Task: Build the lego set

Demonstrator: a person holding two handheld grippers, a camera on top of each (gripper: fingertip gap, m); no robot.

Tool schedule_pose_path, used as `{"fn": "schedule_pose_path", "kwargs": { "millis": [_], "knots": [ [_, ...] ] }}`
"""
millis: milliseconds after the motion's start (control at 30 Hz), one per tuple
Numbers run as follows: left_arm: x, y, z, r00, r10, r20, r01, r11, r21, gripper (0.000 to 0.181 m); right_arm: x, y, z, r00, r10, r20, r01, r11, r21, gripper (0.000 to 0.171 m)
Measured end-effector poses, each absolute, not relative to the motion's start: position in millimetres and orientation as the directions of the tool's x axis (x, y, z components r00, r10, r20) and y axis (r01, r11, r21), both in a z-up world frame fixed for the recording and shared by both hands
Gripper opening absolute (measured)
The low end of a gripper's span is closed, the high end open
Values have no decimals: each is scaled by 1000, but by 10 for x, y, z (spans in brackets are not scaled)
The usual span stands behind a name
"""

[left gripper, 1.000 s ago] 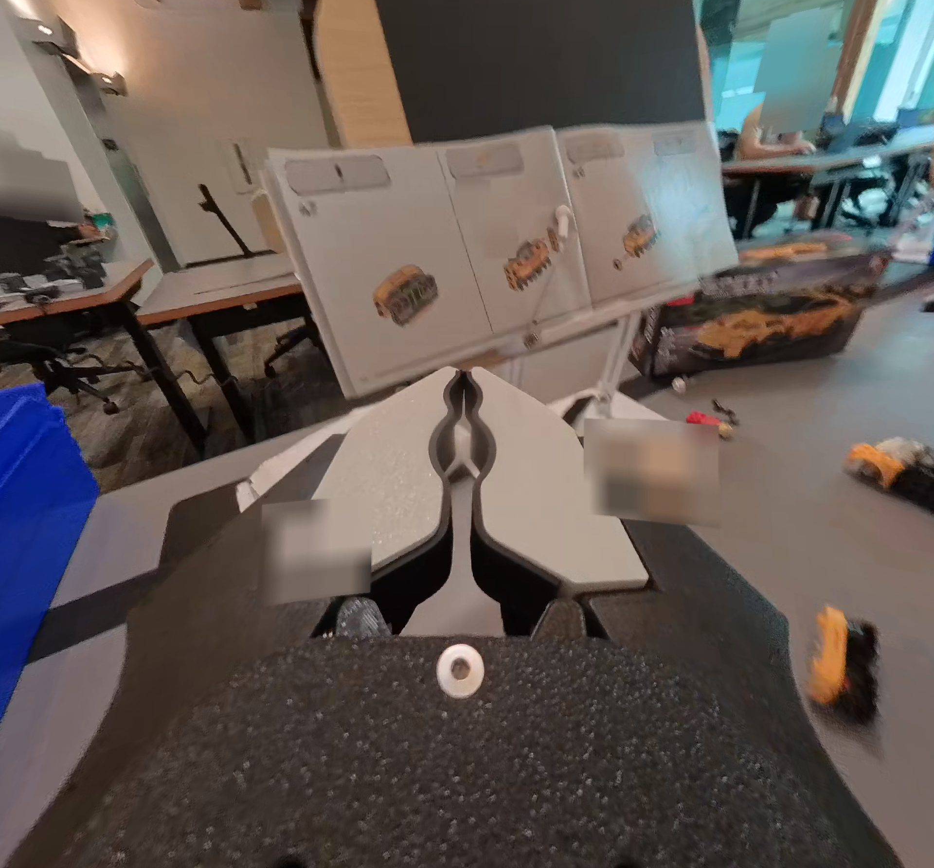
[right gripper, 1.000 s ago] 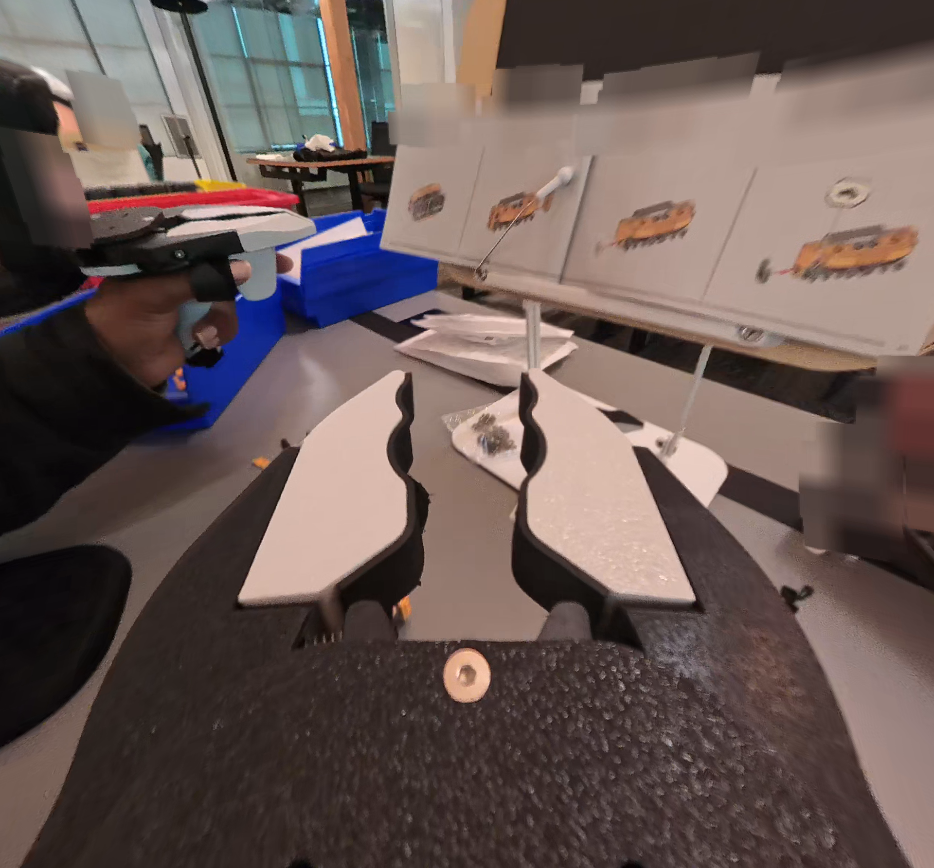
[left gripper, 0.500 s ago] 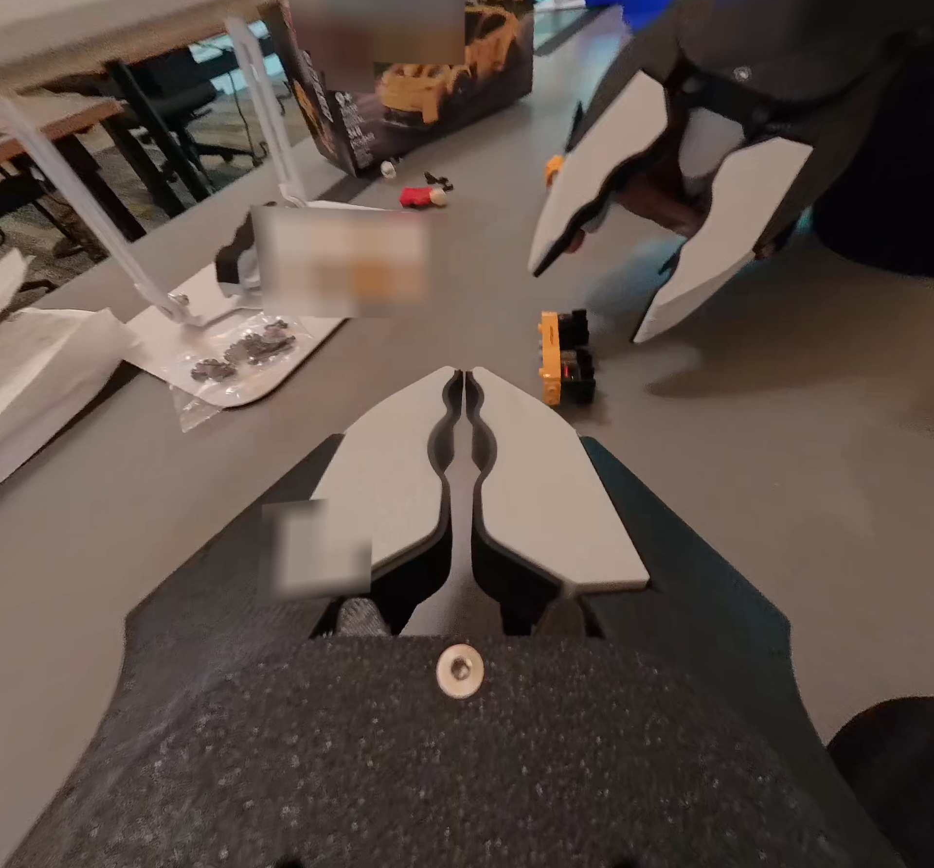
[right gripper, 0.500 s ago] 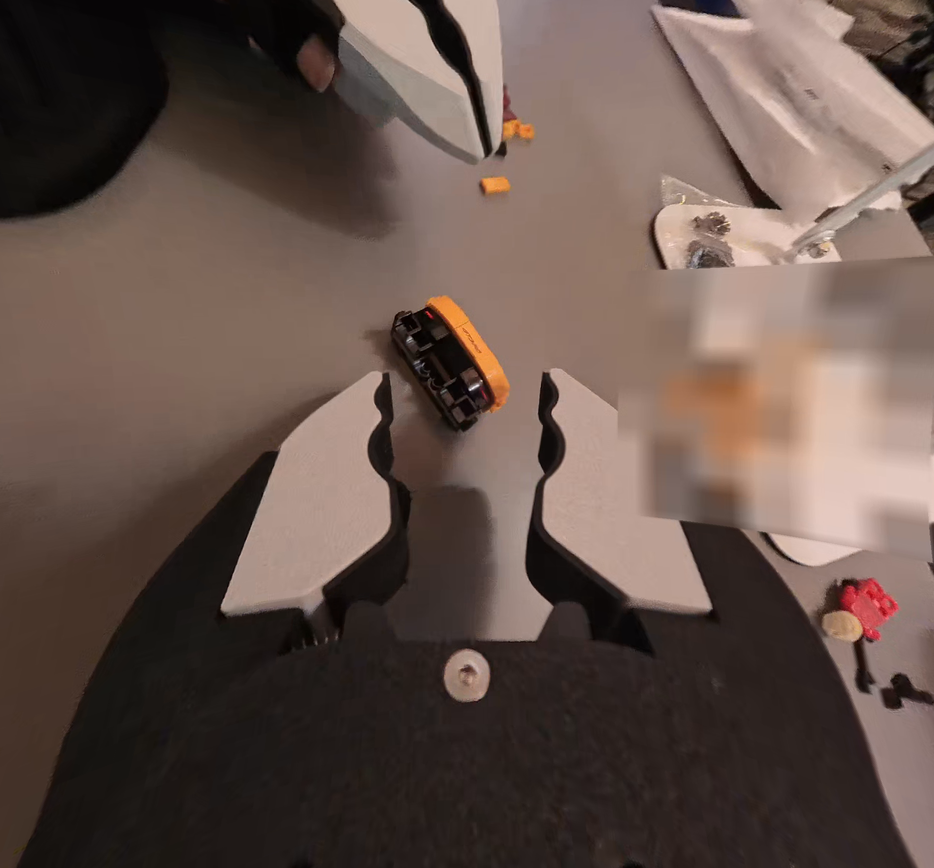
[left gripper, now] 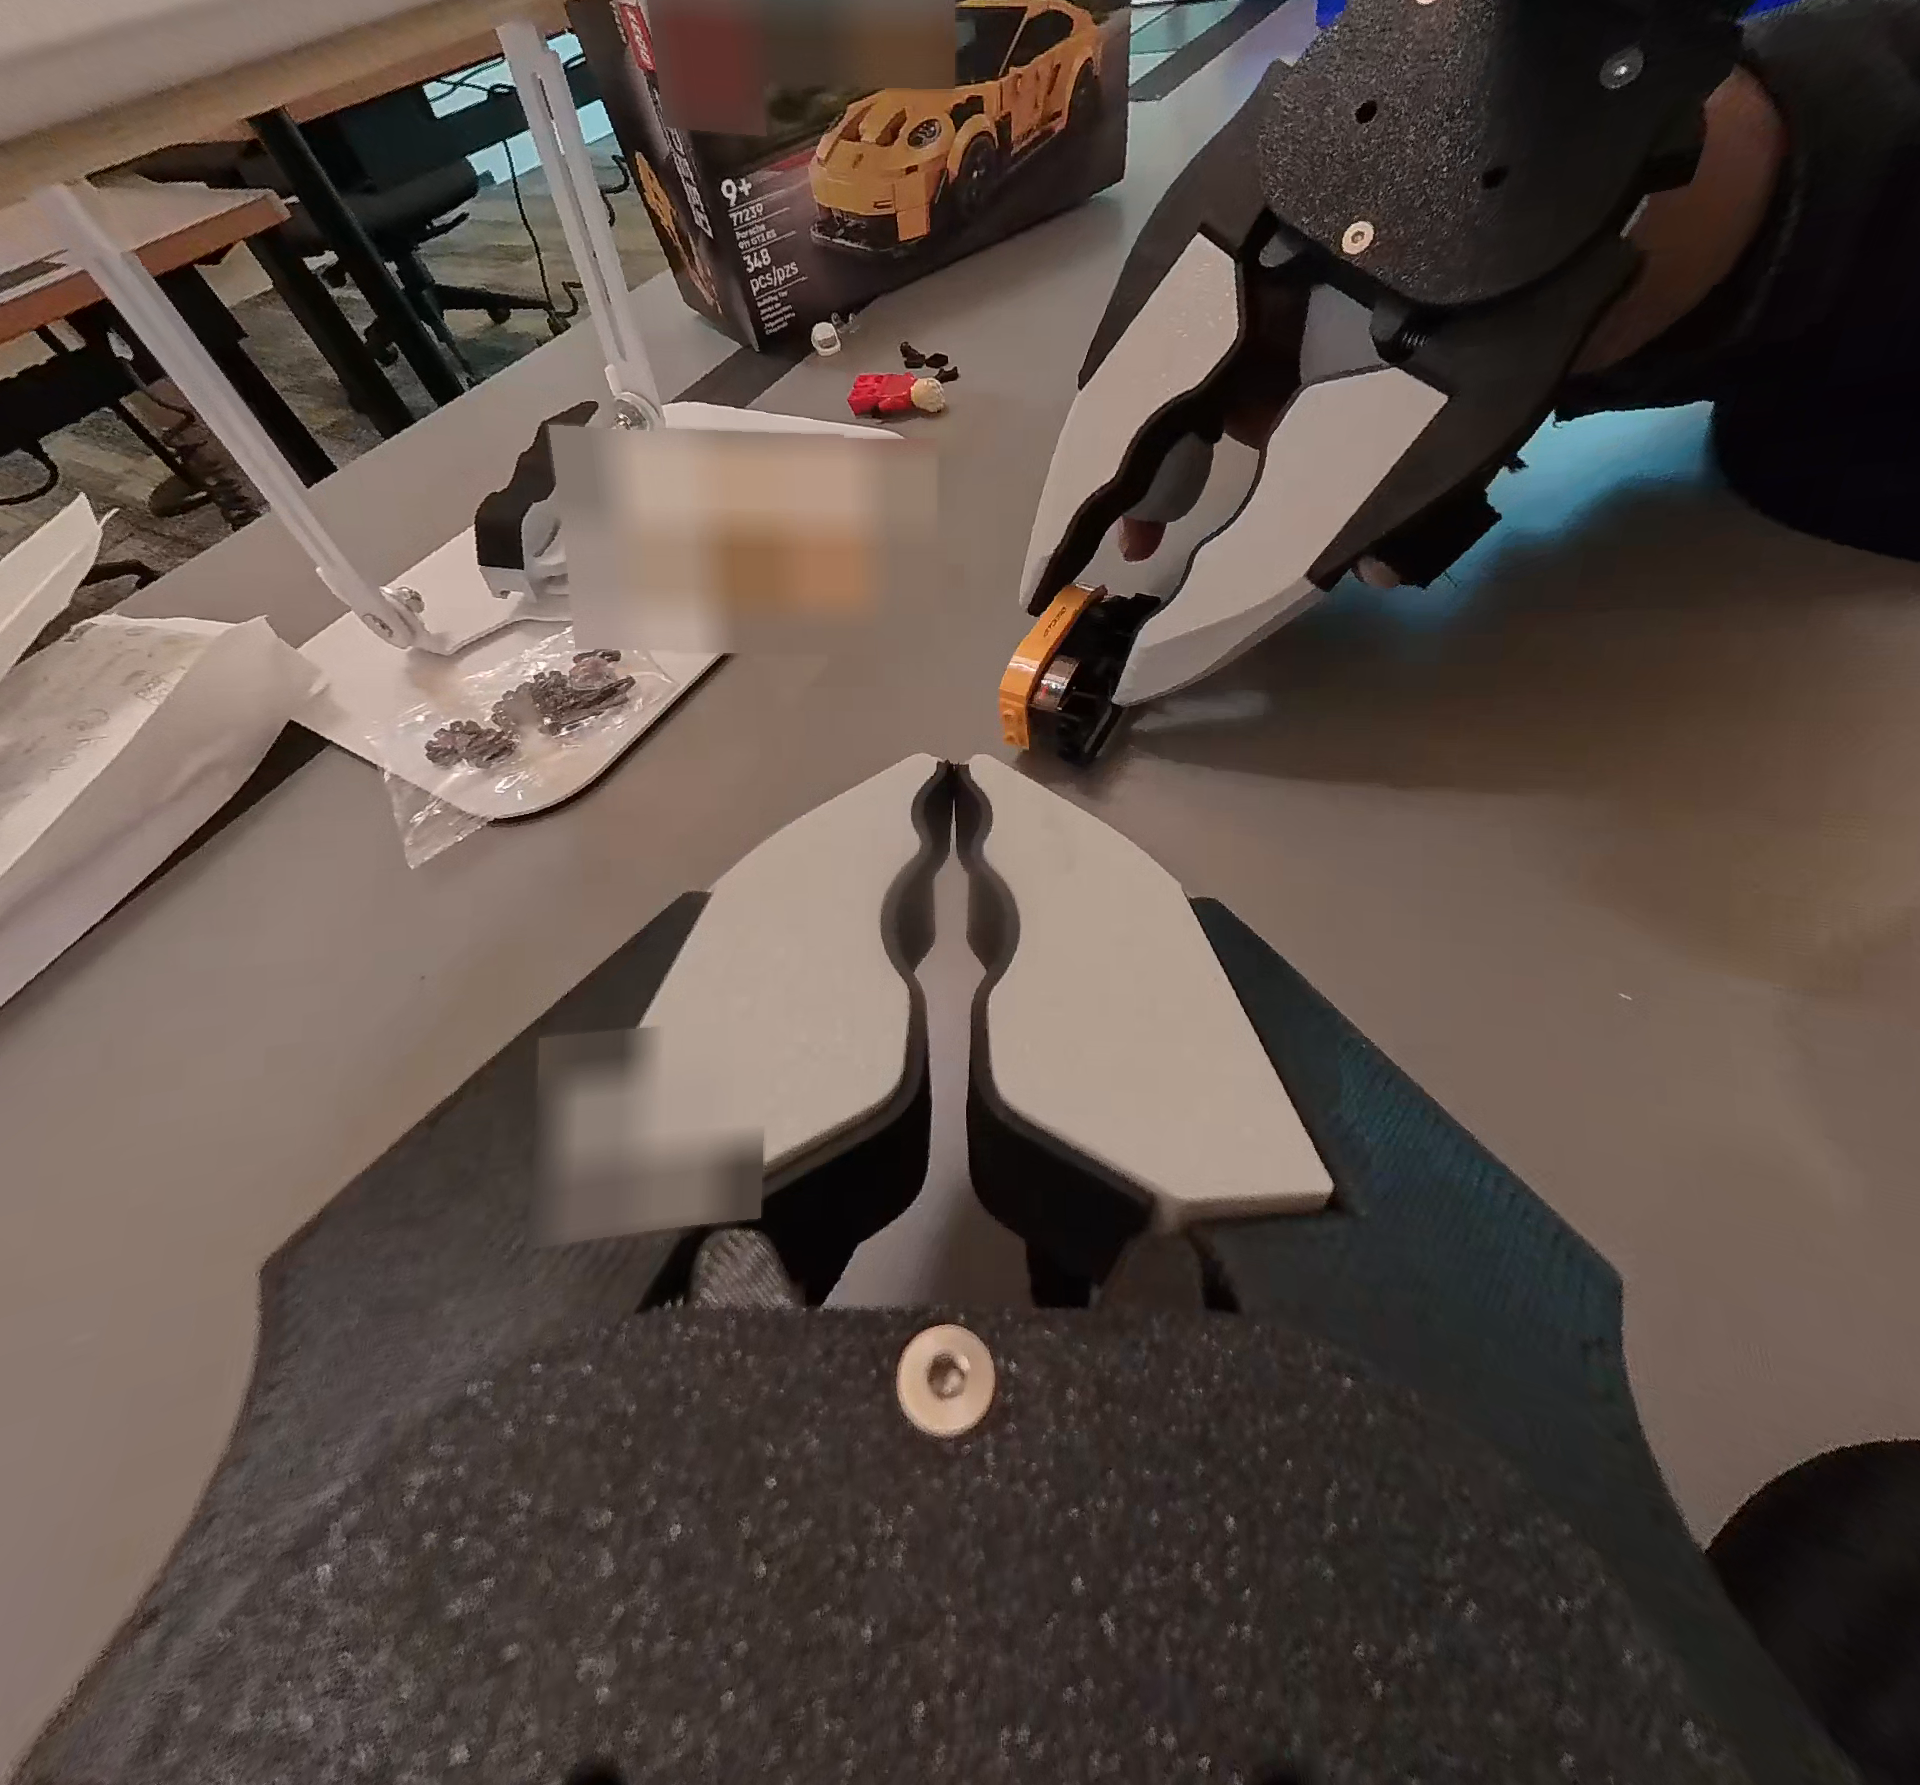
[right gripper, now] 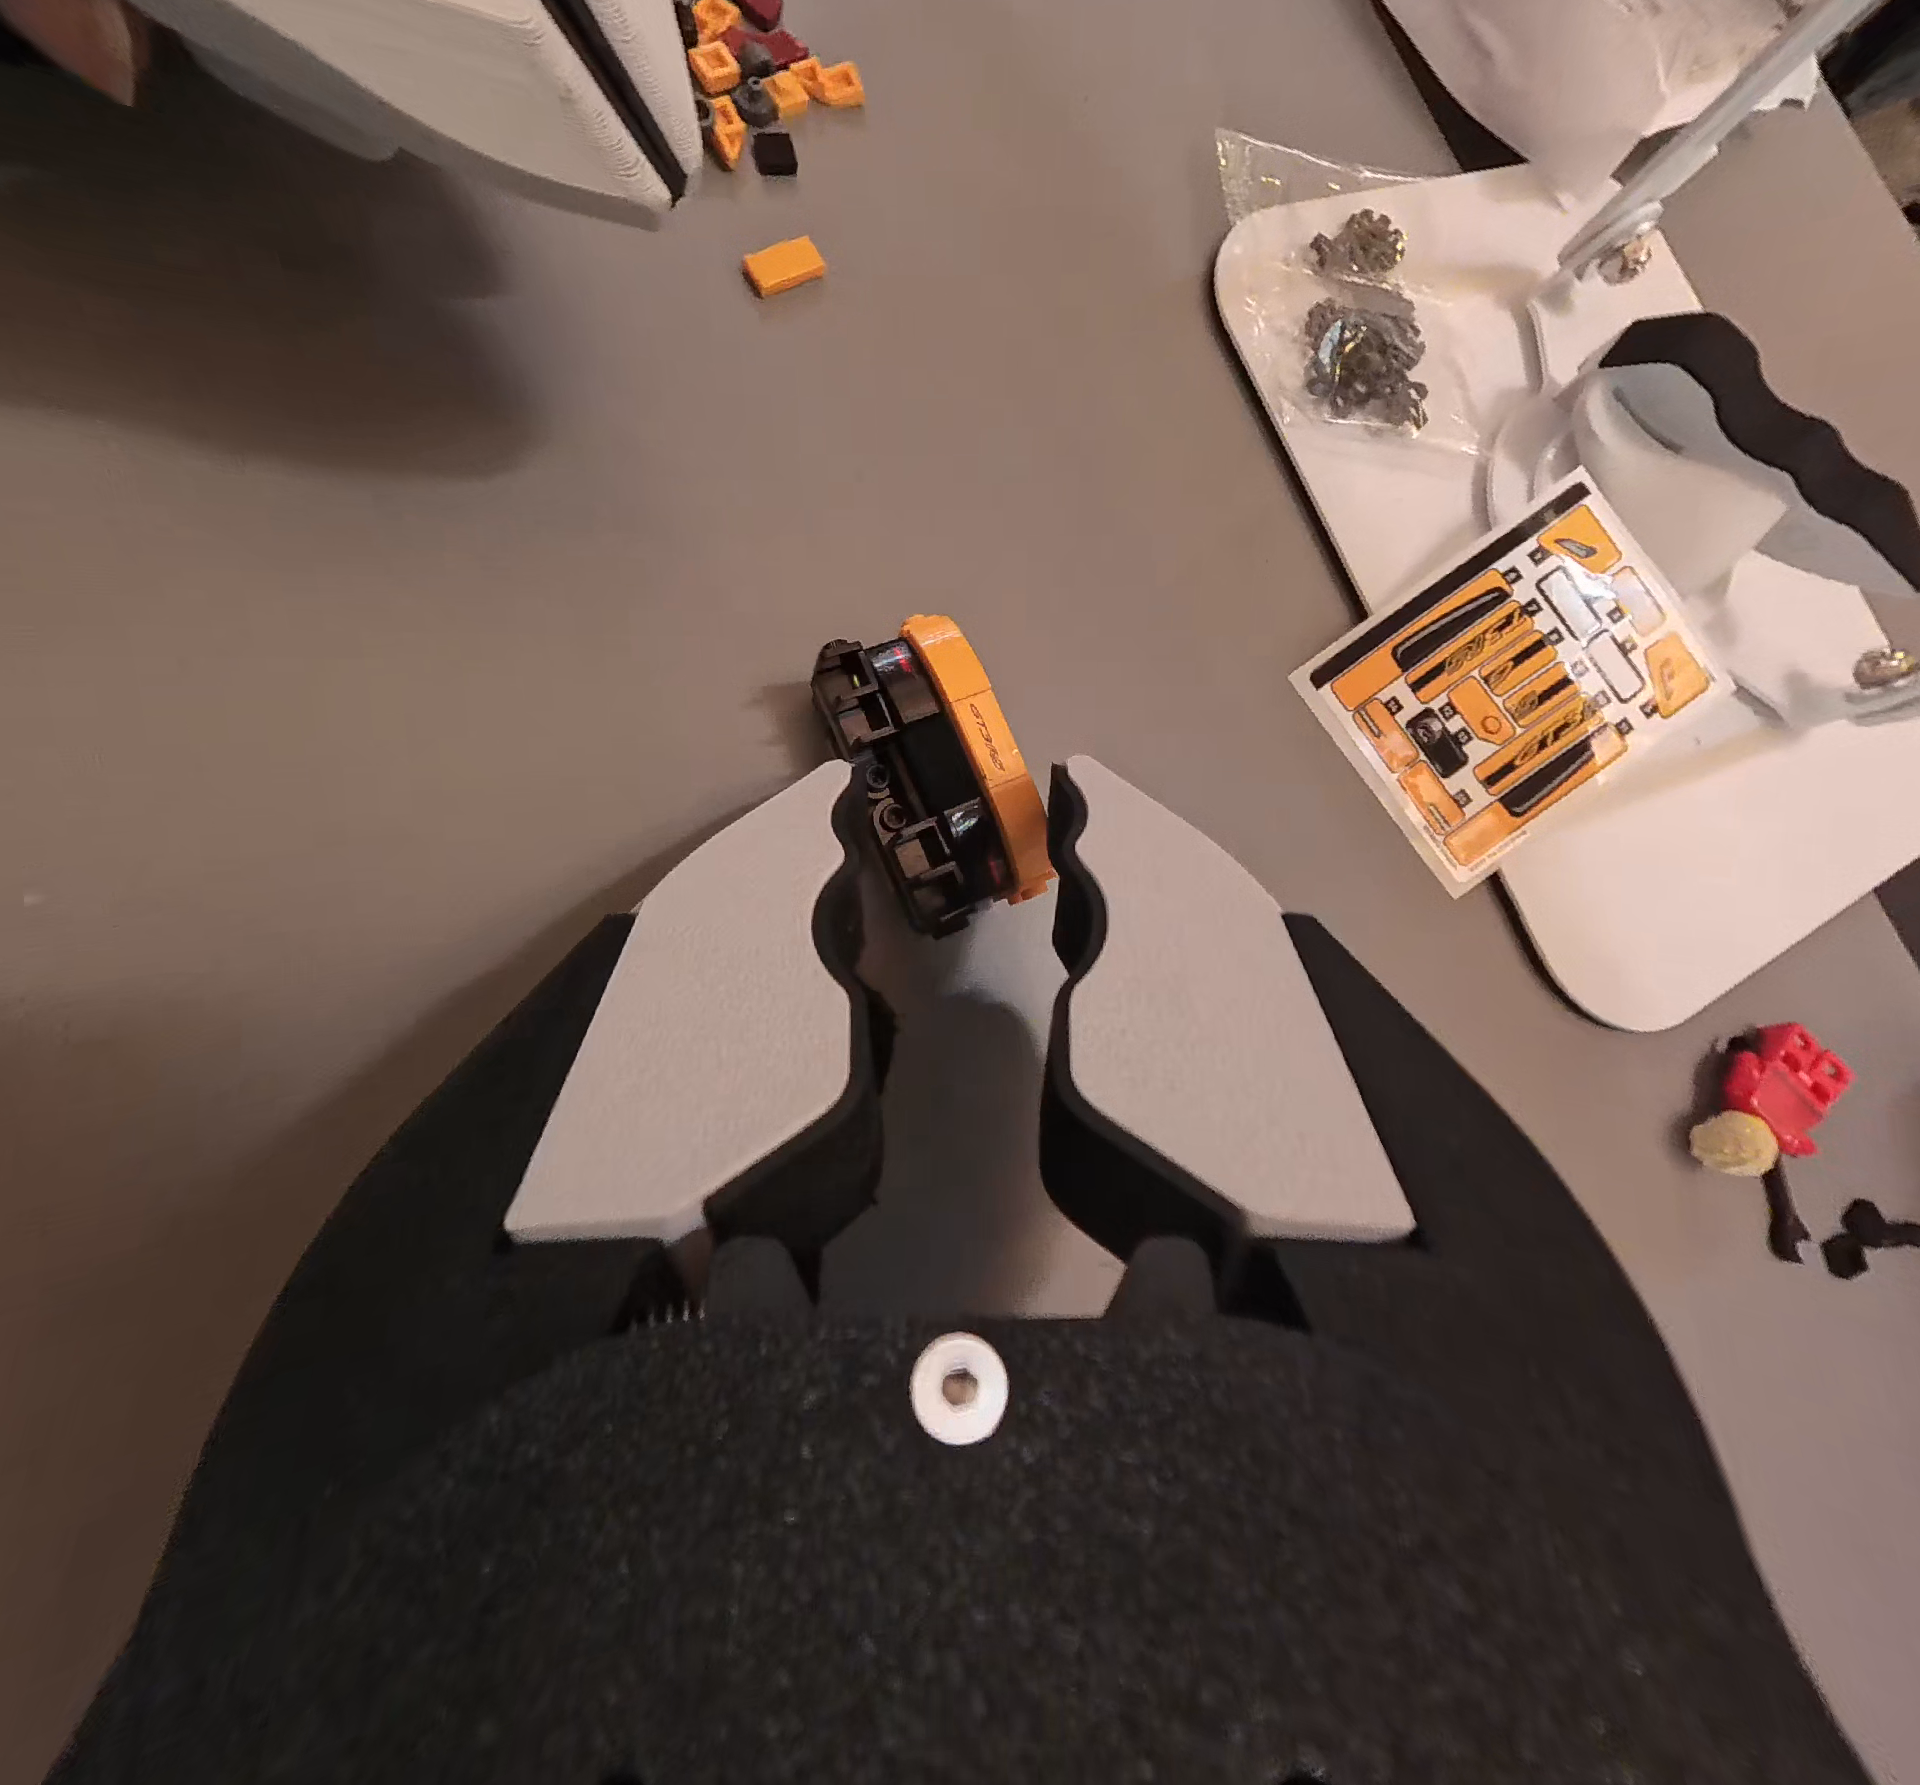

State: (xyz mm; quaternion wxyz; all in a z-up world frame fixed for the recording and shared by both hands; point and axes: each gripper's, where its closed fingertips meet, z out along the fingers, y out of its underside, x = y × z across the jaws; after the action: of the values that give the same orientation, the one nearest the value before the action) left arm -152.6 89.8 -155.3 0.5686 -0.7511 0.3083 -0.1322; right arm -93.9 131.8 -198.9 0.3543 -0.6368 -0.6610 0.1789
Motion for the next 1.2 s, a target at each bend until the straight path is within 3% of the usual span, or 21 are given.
{"fn": "schedule_pose_path", "kwargs": {
  "millis": [33, 233, 367, 533, 633, 733, 800, 933, 1200],
  "knots": [
    [-1529, 899, -1553, 777, -612, -150, -310, -165, -936, 0, -945, 1313, -1986, 80, 971, 224, 713, 101, -694, 33],
    [-1545, 905, -1547, 783, -605, -143, -299, -166, -940, 0, -938, 1329, -1980, 200, 956, 216, 713, 9, -701, 29],
    [-1585, 922, -1516, 800, -584, -136, -278, -159, -947, 0, -969, 1319, -1871, 218, 952, 215, 663, 17, -748, 47],
    [-1765, 983, -1395, 859, -501, -104, -198, -137, -971, 0, -943, 1483, -1146, 331, 926, 183, 317, 74, -946, 48],
    [-1910, 1019, -1291, 898, -428, -102, -163, -108, -981, 0, -793, 1607, -800, 431, 890, 149, 138, 98, -985, 32],
    [-2027, 1037, -1181, 929, -348, -126, -159, -69, -985, 0, -677, 1672, -641, 493, 859, 136, 56, 124, -991, 0],
    [-2098, 1054, -1100, 947, -286, -146, -166, -45, -985, 0, -656, 1680, -610, 508, 851, 135, 43, 132, -990, 0],
    [-2283, 1178, -647, 975, -116, -191, -188, 38, -981, 0, -685, 1653, -621, 500, 854, 142, 48, 136, -990, 0],
    [-2823, 1899, 528, 982, 166, -87, -117, 181, -976, 0, -688, 1622, -672, 492, 844, 214, 84, 199, -976, 0]
  ]
}}
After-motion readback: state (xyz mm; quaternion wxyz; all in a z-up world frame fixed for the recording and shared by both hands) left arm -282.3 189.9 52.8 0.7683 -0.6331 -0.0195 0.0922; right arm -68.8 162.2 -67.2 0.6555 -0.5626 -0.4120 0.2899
